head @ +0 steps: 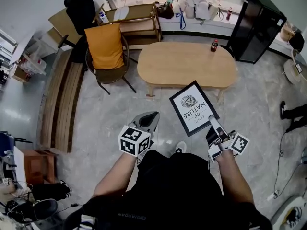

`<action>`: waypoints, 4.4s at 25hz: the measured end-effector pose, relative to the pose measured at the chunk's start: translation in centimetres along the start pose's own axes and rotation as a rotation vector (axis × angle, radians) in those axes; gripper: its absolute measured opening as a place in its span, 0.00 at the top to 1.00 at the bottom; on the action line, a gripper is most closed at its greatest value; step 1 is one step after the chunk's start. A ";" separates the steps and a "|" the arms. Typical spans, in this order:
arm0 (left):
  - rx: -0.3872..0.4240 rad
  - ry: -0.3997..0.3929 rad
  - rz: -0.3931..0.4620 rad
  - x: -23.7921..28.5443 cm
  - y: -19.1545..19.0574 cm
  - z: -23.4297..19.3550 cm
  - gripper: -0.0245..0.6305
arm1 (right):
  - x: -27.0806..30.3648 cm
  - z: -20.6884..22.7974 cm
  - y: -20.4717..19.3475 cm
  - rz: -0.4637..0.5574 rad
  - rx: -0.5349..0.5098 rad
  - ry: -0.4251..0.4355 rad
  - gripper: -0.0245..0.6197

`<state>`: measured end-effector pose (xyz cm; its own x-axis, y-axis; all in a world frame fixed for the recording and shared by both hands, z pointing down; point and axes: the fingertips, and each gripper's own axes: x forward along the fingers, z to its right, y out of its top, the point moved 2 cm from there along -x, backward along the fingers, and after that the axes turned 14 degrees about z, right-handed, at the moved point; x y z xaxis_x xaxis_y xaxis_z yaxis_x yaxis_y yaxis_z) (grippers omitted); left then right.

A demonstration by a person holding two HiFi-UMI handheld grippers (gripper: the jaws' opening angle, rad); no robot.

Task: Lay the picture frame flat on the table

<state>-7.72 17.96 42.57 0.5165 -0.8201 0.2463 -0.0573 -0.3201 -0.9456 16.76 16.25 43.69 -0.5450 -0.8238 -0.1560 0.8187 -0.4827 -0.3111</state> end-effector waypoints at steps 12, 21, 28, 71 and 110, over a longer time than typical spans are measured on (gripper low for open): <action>-0.036 -0.061 -0.125 6.5 -2.5 -2.0 0.96 | 4.6 4.9 2.0 0.025 0.045 -0.068 0.87; -0.031 -0.148 -0.108 16.5 1.4 -8.6 0.96 | 12.9 7.4 5.9 0.090 0.010 -0.121 0.87; -0.035 -0.176 -0.130 23.4 4.3 -18.0 0.96 | 20.7 10.4 7.0 0.129 -0.022 -0.211 0.87; -0.135 0.042 -0.419 42.3 2.1 -32.9 0.96 | 47.0 57.5 12.4 0.235 0.226 -0.761 0.86; -0.080 -0.081 -0.246 38.2 5.9 -29.1 0.96 | 44.9 38.3 4.7 -0.529 -0.462 -0.461 0.93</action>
<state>-13.16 -29.08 52.59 0.5898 -0.6736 0.4454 0.0121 -0.5441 -0.8389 3.08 -34.41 71.11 -0.6257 -0.6101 0.4861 0.2644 -0.7522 -0.6036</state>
